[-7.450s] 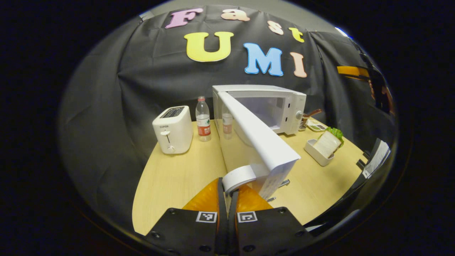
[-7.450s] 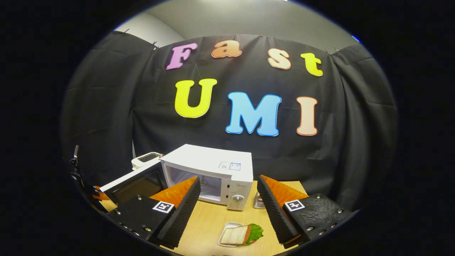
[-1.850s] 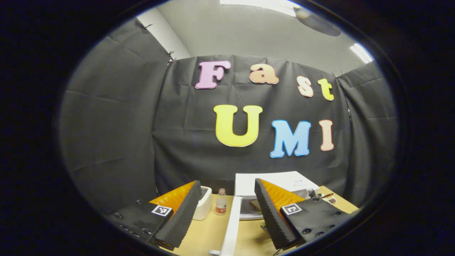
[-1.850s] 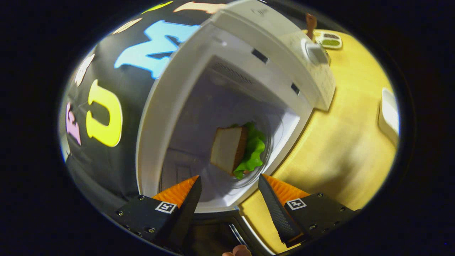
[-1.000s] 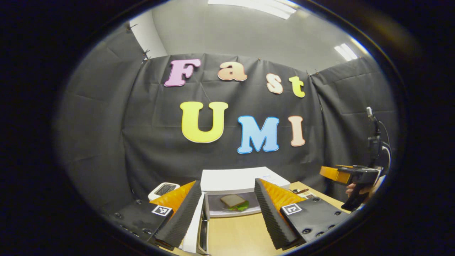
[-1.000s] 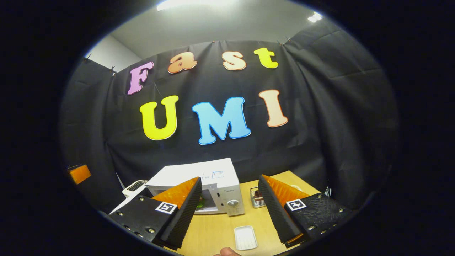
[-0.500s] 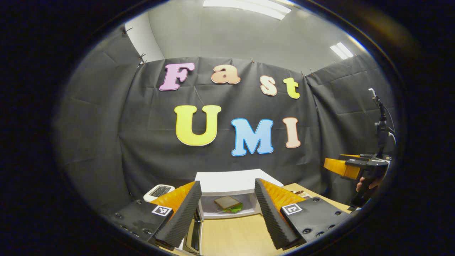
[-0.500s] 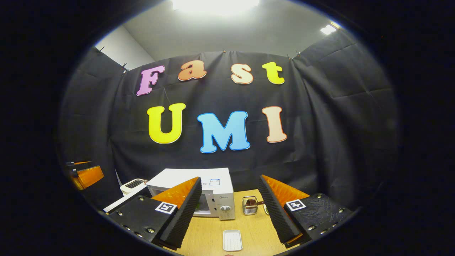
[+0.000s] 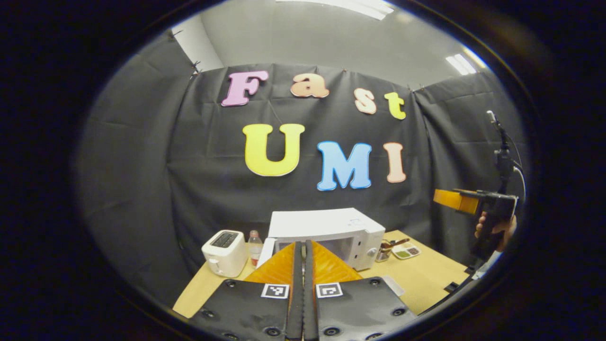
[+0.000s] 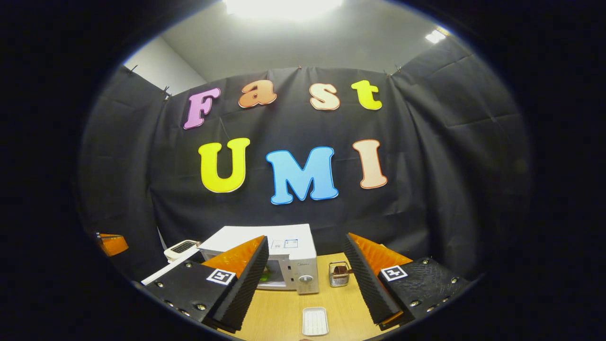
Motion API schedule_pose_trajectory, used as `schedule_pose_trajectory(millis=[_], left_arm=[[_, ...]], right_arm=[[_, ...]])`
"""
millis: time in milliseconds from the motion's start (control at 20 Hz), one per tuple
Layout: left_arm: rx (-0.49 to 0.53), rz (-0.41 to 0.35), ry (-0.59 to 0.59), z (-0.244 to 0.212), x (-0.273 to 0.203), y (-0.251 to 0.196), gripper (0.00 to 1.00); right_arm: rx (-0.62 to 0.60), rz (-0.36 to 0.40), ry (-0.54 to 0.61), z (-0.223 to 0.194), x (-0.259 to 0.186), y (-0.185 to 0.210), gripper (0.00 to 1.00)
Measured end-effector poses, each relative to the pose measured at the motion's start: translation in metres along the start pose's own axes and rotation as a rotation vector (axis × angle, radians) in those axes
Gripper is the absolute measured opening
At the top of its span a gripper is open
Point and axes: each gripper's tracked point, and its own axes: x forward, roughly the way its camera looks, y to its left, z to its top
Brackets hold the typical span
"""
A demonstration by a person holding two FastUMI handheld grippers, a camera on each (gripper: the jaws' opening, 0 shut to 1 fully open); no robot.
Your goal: Open the microwave oven with the left hand, put the food in, and close the microwave oven.
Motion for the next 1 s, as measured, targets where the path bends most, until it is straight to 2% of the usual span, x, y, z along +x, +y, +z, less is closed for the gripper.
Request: schedule_pose_trajectory(millis=[300, 450, 600, 850, 1000], left_arm=[[-0.08, 0.17, 0.125, -0.073, -0.033, 0.097, 0.07], [-0.132, 0.21, 0.163, -0.103, -0.044, 0.122, 0.07], [-0.128, 0.195, 0.198, -0.128, -0.044, 0.121, 0.07], [-0.075, 0.119, 0.257, -0.158, -0.038, 0.098, 0.07], [-0.09, 0.086, 0.285, -0.172, -0.037, 0.091, 0.07]], right_arm=[[0.004, -0.002, 0.023, -0.008, 0.001, 0.003, 0.96], [-0.009, -0.008, 0.028, -0.01, 0.001, 0.004, 0.96], [-0.017, -0.007, 0.031, -0.01, 0.0, 0.009, 0.95], [-0.025, -0.01, 0.038, -0.013, -0.003, 0.014, 0.95], [-0.031, -0.014, 0.045, -0.017, -0.004, 0.015, 0.95]])
